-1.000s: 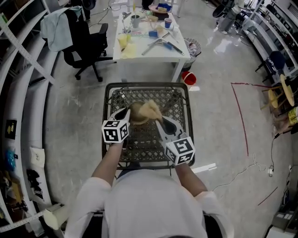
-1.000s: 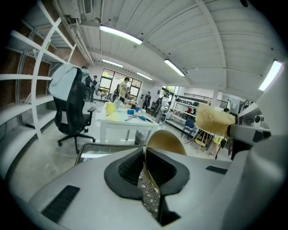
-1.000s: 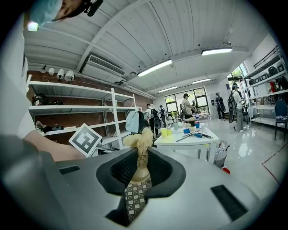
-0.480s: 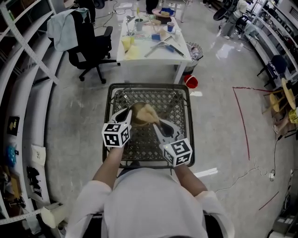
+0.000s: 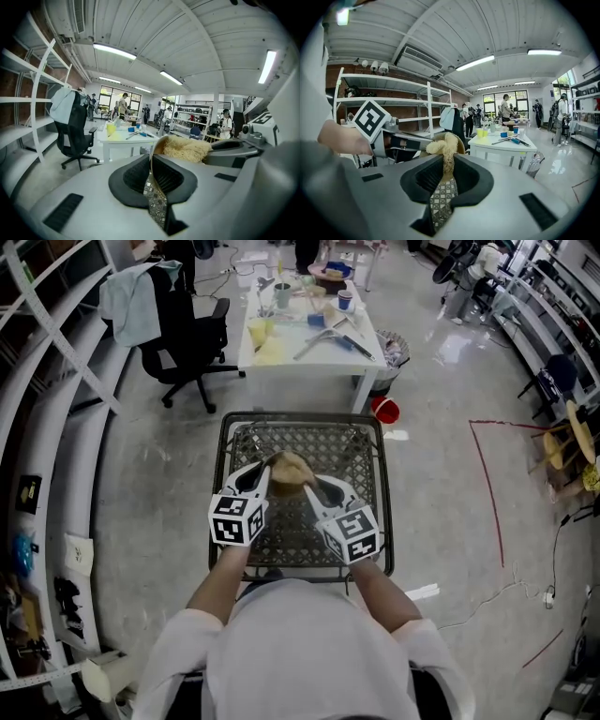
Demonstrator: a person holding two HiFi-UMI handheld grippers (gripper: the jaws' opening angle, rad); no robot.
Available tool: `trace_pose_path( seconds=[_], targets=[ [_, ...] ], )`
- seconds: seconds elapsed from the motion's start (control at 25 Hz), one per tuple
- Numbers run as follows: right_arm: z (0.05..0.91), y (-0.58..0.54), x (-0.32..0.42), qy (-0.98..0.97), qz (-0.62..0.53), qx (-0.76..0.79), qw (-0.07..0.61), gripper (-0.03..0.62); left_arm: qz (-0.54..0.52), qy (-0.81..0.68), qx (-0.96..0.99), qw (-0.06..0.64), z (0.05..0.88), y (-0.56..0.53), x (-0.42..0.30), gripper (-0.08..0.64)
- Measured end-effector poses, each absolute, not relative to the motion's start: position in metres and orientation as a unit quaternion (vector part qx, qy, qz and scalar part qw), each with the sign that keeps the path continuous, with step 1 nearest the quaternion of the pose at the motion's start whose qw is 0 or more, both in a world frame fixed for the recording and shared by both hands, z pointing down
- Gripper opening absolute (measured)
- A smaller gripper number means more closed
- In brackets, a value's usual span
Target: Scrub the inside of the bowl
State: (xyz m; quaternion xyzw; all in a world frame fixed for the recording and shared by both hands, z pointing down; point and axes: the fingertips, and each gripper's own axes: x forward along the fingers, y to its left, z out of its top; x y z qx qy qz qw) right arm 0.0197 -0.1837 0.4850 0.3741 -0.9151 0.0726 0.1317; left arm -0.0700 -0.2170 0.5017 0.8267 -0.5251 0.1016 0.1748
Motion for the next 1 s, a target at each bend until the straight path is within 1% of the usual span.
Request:
trace_pose_path(
  seconds=[0.16, 0.36, 0.64, 1.0],
  targets=[
    [0.493, -0.188, 0.027, -0.905, 0.072, 0.384, 0.171, 0.069, 0.094, -0.529, 0.827, 0.163, 0.491, -0.223, -0.073, 0.049],
    [0.508, -0.176, 0.015, -0.907, 0.094, 0.362, 0.192, 0.069, 0.094, -0.525, 0.831, 0.157, 0.488, -0.232, -0.072, 0.049],
    [0.5, -0.186, 0.006, -0.91, 0.091, 0.364, 0.179, 0.069, 0.102, -0.508, 0.839, 0.167, 0.498, -0.228, -0.059, 0.048],
    [0.5, -0.198, 0.031, -0.89, 0.099, 0.407, 0.181, 0.069, 0.095, -0.516, 0.832, 0.179, 0.503, -0.233, -0.071, 0.048]
  ],
)
